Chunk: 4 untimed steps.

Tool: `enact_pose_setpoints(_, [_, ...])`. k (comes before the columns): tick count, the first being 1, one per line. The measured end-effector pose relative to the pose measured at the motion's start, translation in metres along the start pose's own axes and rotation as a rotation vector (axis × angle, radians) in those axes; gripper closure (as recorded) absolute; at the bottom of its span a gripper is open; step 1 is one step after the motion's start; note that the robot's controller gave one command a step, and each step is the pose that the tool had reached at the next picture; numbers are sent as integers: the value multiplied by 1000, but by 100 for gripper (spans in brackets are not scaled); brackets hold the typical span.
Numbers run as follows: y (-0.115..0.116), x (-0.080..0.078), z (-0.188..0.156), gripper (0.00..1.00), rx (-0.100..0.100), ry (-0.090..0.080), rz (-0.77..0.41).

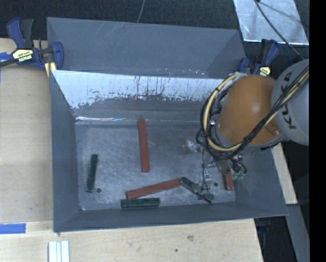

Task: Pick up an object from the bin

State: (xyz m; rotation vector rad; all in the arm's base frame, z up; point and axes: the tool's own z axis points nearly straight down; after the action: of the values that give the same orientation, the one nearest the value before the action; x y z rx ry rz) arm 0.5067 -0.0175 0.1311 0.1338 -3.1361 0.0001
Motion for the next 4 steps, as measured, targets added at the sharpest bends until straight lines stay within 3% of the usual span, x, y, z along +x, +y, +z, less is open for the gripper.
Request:
enact_pose_setpoints(1, [27, 2, 4, 0, 1, -10, -42])
enact_pose_setpoints(2, [47, 5, 63, 0, -1, -2, 65])
enact_pose_setpoints(3, [55, 14, 60, 100, -1, -6, 158])
enact_pose_setpoints(4, [55, 14, 60, 100, -1, -6, 157])
